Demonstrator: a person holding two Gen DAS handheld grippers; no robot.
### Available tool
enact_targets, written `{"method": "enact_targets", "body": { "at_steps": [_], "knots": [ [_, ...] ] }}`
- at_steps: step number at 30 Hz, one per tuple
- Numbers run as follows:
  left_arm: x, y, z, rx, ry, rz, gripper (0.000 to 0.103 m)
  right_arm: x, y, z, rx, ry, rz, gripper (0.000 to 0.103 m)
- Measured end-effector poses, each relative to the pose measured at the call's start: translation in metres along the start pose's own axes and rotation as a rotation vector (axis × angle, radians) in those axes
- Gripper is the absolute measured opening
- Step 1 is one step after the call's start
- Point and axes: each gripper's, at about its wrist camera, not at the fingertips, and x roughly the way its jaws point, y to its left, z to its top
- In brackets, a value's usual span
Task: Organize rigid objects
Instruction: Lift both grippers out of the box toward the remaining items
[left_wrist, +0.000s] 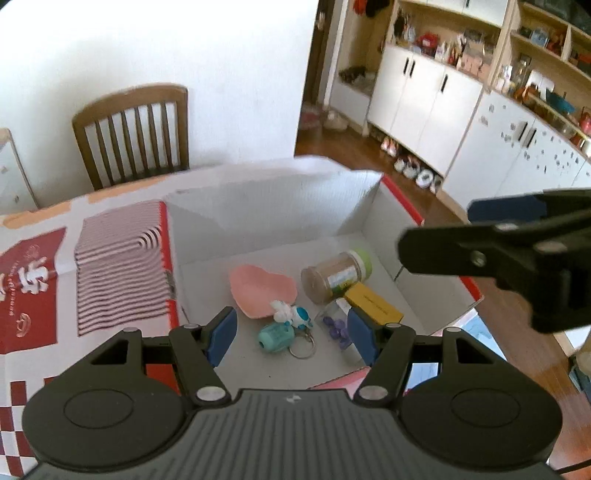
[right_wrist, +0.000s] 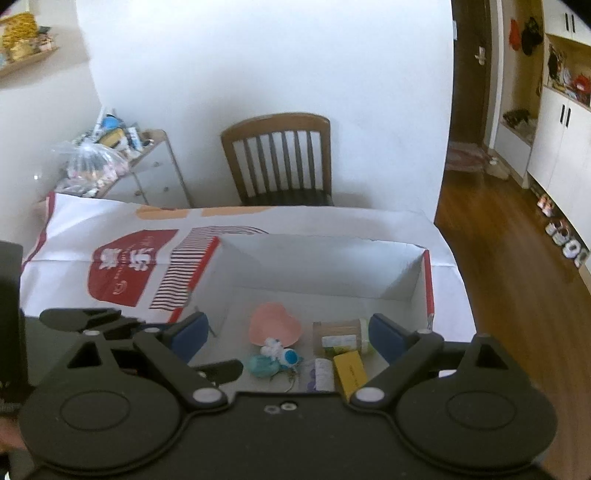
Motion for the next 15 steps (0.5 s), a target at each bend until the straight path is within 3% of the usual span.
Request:
{"method": "enact_targets", "body": {
  "at_steps": [5, 8, 15],
  "knots": [
    [-0.027, 0.004, -0.009, -0.024, -0.076, -0.004, 0.066, -0.024, 0.001, -0.012, 0.022, -0.037, 0.018, 0.097],
    [-0.04, 0.007, -0.015, -0.039, -0.108, -0.014, 0.077, -0.033, 0.001, -0.021, 0.028, -0.052, 0.026, 0.098],
    [-0.06, 0.008, -0.036, -0.031, -0.149, -0.029, 0.083, -0.05, 0.002, -0.054, 0.023, -0.073, 0.051, 0.103]
  ]
}}
